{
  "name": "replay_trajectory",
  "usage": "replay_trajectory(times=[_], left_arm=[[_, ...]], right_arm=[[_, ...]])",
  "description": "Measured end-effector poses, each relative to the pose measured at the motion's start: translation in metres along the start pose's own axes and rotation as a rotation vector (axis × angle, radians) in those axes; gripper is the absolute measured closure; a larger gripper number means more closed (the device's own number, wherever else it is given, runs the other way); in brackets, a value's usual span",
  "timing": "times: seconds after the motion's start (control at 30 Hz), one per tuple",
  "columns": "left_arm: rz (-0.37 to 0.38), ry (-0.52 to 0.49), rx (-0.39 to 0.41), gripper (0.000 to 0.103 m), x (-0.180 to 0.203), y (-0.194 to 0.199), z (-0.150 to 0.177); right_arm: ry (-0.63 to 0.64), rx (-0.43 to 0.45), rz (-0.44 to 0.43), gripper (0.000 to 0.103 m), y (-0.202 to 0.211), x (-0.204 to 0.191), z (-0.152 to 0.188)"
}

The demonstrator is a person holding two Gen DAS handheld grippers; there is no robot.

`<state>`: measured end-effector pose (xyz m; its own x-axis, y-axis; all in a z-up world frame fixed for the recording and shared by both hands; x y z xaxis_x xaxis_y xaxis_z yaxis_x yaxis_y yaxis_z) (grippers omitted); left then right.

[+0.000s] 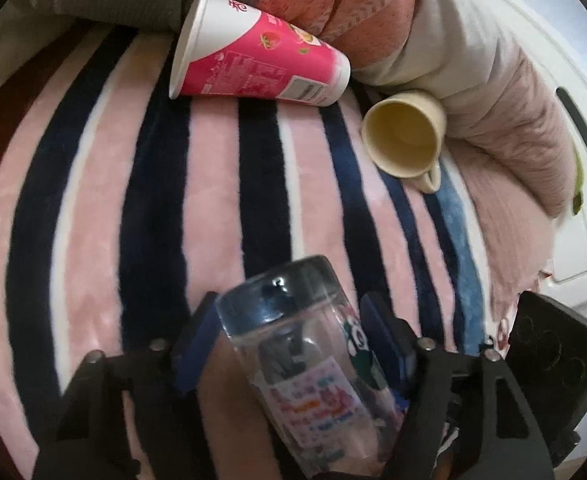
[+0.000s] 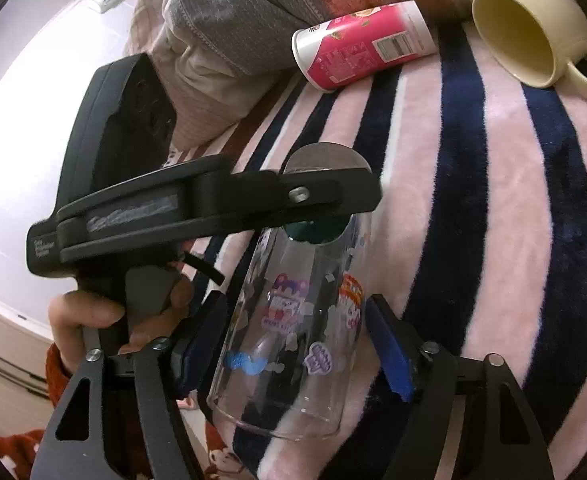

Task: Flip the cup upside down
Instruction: 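Grasp the clear cup with the right gripper while the left gripper closes on it, then lift and rotate the clear cup with both grippers, turning its rim downward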

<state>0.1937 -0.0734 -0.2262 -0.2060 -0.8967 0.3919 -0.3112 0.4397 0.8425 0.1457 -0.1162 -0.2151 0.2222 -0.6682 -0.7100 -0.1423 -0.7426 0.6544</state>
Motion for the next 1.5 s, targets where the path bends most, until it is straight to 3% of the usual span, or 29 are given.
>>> replay_trajectory(times=[0.23,0.43,0.6,0.73,0.83,0.93,1.0,1.13,1.33,1.5], left_arm=[[-0.007,-0.06,-0.01,0.037,0.001,0.003,-0.024],[-0.02,-0.149,0.071,0.037,0.008,0.023,-0.079],[-0.022,-0.156,0.167,0.037,0.005,0.039,-0.129],[-0.01,-0.131,0.191,0.037,-0.001,0.037,-0.141],[0.0,-0.114,0.142,0.037,-0.005,0.022,-0.127],[-0.02,-0.054,0.018,0.037,-0.022,-0.007,-0.104],[-0.008,-0.009,-0.021,0.036,-0.032,-0.02,-0.091],[0.031,0.026,0.0,0.036,-0.034,-0.022,-0.086],[0.096,0.114,-0.086,0.036,-0.036,-0.019,-0.068],[0.083,0.094,-0.036,0.039,-0.038,-0.012,-0.075]], right_arm=[[0.006,0.023,-0.001,0.041,-0.002,-0.002,-0.011],[0.13,0.124,0.066,0.042,0.006,-0.015,-0.051],[0.285,0.276,0.138,0.042,0.017,-0.034,-0.099],[0.351,0.34,0.168,0.042,0.012,-0.037,-0.113],[0.323,0.271,0.187,0.042,-0.005,-0.026,-0.108],[0.241,0.168,0.146,0.042,-0.024,-0.008,-0.097],[0.18,0.142,0.105,0.043,-0.028,-0.001,-0.094],[0.168,0.117,0.102,0.043,-0.036,0.002,-0.09],[0.14,0.068,0.082,0.041,-0.036,0.003,-0.087],[0.123,0.003,0.1,0.041,-0.045,0.003,-0.103]])
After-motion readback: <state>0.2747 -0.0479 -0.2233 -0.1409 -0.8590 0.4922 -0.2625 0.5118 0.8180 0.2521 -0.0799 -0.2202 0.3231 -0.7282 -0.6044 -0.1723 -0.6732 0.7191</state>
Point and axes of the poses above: each gripper's, at about its wrist camera, not at the fingertips, and y roughly against the way its jaws point, x to its right, z to its underside, the point moved 9 cm from there along -y, roughly the way its jaws point, and after that the axes turned 10 degrees about -y, right-handed, at the moved point
